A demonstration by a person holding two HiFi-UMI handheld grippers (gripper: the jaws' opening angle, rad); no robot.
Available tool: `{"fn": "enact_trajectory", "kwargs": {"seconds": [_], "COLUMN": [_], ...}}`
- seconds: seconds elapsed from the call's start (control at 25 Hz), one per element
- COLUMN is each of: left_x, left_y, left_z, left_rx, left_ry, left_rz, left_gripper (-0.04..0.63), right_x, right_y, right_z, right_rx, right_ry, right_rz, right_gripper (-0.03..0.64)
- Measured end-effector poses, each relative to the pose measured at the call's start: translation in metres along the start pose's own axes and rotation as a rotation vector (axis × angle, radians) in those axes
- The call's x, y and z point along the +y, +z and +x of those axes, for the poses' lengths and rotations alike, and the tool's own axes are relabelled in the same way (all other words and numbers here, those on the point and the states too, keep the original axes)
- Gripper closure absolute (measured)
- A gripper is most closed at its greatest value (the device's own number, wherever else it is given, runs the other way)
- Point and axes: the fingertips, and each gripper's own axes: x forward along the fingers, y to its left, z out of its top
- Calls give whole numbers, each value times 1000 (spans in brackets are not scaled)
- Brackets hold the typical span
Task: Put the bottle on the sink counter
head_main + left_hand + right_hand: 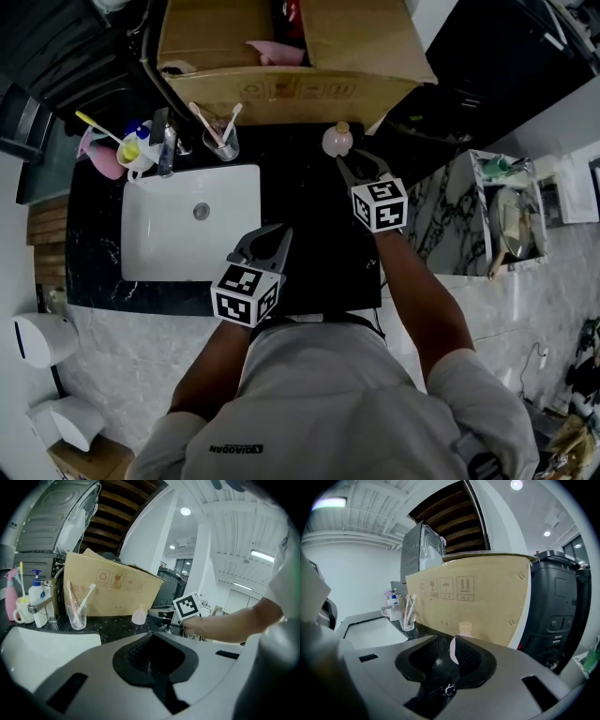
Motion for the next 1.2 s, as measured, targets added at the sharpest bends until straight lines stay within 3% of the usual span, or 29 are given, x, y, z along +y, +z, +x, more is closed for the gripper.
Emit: {"fn": "enact_trajectory", "kwargs": {"seconds": [0.08,0.36,0.68,1.2], "left_x": [-2,-10,-22,-28], "left_y": [1,9,11,12], "left_z": [-2,-8,-23,-50], "left_rx": [-5,-27,-46,-53], "left_ry": [-2,-8,-35,-135], "left_rz": [-4,13,19,59], "left_gripper": [584,584,584,584], "right_x": [8,42,76,122], "right_y": [1,14,30,25], "right_z": [-10,-44,-100,-151], "right_rx": [-1,-39,-111,-139], "right_ry": [12,65,119,86], "right_rz": [13,30,103,148], "right_gripper": [517,568,577,577]}}
